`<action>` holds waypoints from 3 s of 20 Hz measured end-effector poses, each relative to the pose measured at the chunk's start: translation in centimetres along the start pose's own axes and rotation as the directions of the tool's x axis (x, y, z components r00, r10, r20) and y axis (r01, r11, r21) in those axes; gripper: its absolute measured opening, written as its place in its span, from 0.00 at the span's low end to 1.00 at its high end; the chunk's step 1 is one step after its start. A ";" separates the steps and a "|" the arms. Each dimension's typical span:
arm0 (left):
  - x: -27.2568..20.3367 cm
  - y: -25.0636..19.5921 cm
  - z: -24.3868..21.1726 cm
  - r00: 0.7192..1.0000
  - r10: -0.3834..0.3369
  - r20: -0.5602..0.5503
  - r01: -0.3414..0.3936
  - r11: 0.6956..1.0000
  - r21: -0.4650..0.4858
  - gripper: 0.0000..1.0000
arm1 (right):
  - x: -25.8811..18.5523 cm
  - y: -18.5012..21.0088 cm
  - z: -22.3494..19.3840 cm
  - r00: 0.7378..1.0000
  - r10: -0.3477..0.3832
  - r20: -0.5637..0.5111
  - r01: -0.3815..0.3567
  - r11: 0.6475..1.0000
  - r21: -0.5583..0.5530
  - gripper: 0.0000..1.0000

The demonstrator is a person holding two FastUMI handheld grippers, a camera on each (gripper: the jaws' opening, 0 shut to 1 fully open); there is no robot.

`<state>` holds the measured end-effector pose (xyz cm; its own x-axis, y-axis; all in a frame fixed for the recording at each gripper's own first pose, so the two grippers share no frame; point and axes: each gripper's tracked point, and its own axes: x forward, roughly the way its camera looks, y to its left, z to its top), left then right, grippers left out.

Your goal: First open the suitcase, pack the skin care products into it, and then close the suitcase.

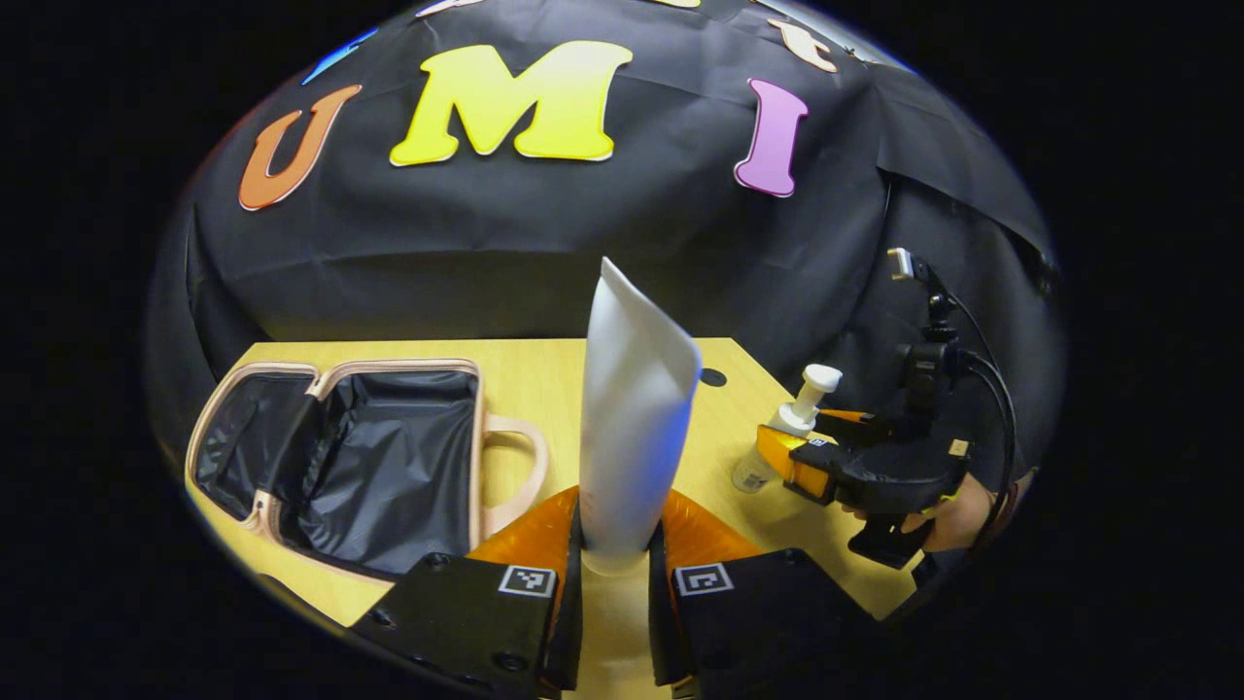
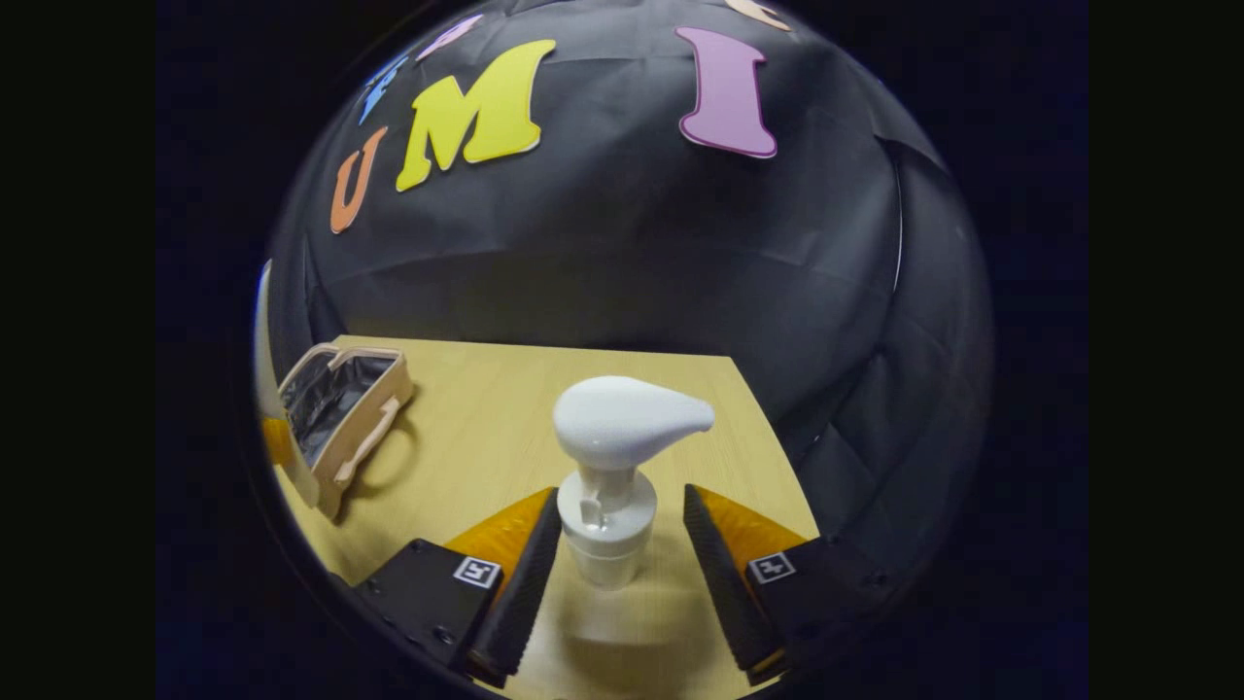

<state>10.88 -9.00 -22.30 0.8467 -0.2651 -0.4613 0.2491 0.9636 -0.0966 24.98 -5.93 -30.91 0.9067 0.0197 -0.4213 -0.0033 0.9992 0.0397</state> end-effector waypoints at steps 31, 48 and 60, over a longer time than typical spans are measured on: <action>4.0 23.5 -9.1 0.896 0.185 -0.404 -0.195 0.981 0.018 0.30 | -17.2 16.2 4.0 0.994 0.110 -0.005 -0.110 0.994 -0.002 0.47; 6.4 24.1 -10.7 0.865 0.195 -0.462 -0.213 0.977 0.013 0.38 | -16.1 19.1 3.4 0.987 0.153 -0.057 -0.154 0.988 -0.028 0.47; -3.1 26.0 -1.6 0.973 0.223 -0.057 -0.227 0.971 -0.079 0.77 | -12.5 31.6 8.2 0.940 0.333 -0.068 -0.336 0.941 -0.033 0.47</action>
<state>14.01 16.88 -24.80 0.8530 -0.0409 -0.5203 0.0121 0.9982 -0.0587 17.02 25.09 -17.00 0.8227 0.3542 -0.4447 -0.3218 0.9350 0.1493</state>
